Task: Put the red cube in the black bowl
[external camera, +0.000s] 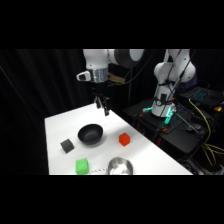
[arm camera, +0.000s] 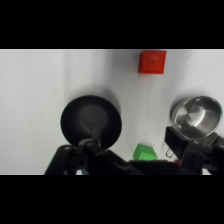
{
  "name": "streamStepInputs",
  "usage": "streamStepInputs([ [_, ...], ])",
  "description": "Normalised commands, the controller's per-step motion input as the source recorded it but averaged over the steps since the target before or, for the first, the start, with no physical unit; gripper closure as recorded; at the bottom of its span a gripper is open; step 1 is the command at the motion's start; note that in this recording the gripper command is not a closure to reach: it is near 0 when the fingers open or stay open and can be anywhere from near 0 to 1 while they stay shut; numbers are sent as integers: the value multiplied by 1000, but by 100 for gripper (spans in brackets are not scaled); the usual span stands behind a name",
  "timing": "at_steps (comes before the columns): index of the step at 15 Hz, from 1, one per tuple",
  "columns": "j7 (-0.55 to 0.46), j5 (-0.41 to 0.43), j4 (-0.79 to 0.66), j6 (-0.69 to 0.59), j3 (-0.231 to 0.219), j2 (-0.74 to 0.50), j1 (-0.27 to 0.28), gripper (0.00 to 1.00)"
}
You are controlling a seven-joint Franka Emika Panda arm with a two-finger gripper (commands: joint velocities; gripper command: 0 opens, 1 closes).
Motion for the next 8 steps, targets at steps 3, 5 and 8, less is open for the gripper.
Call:
streamStepInputs([
  [3, 23, -6, -35, 34, 40, -16, -19, 0],
  [5, 64, 70, -154, 151, 61, -35, 4, 0],
  [8, 76, 168, -252, 266, 66, -48, 18, 0],
])
